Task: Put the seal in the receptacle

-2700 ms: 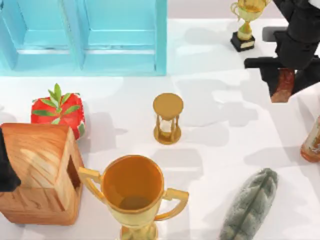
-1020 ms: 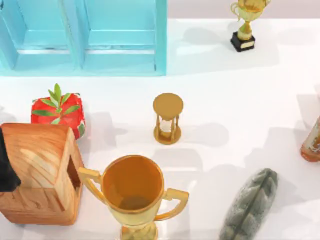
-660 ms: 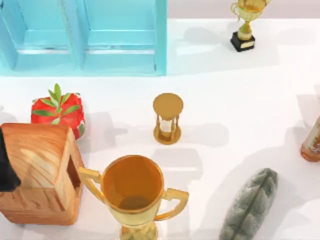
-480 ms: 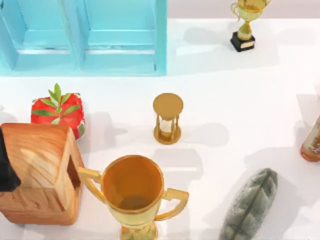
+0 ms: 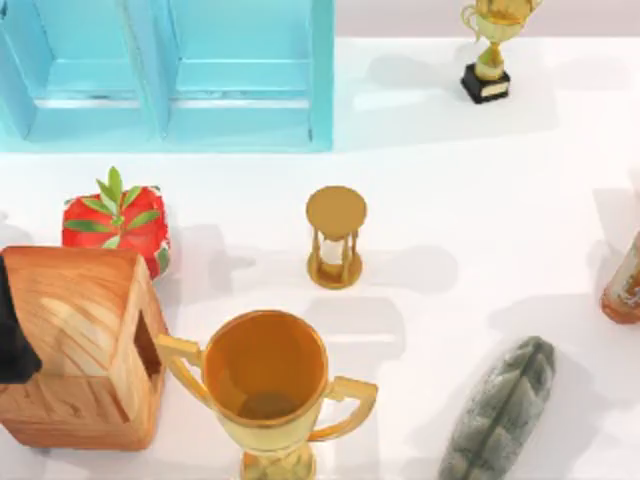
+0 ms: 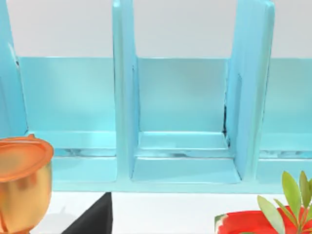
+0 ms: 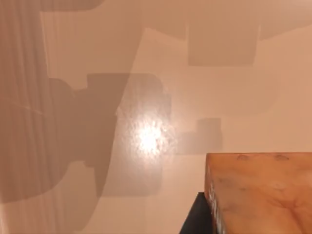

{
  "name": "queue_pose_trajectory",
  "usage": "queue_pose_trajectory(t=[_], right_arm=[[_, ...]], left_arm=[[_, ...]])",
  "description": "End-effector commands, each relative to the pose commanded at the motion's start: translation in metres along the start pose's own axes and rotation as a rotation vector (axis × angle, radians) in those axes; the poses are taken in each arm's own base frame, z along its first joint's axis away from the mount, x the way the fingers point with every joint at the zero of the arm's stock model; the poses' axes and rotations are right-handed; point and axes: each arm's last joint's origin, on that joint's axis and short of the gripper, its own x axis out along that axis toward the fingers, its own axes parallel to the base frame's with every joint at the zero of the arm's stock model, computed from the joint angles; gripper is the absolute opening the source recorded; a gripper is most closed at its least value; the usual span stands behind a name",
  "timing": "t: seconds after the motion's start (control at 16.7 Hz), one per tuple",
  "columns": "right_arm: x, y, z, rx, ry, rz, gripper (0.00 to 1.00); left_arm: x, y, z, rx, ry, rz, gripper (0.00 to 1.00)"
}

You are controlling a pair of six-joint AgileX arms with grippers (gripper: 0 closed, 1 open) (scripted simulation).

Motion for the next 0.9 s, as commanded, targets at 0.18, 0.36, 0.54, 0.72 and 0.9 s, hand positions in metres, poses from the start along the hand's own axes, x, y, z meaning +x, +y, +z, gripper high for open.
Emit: queue_pose_trajectory(t=[0.18,0.36,0.54,0.72,0.9], right_arm=[[0.0000,0.0000,0.0000,0.000,0.000,0.000,0.53],[0.0000,0.0000,0.0000,0.000,0.000,0.000,0.75],[0.0000,0.0000,0.0000,0.000,0.000,0.000,0.98],[0.0000,0.0000,0.0000,0.000,0.000,0.000,1.00],[0.0000,0.0000,0.0000,0.000,0.000,0.000,1.00]], left_arm=[[0.0000,0.0000,0.0000,0.000,0.000,0.000,1.00],[0.0000,0.0000,0.0000,0.000,0.000,0.000,1.00],[0.0000,0.0000,0.0000,0.000,0.000,0.000,1.00],[0.0000,0.0000,0.0000,0.000,0.000,0.000,1.00],[0.0000,0.0000,0.0000,0.000,0.000,0.000,1.00]])
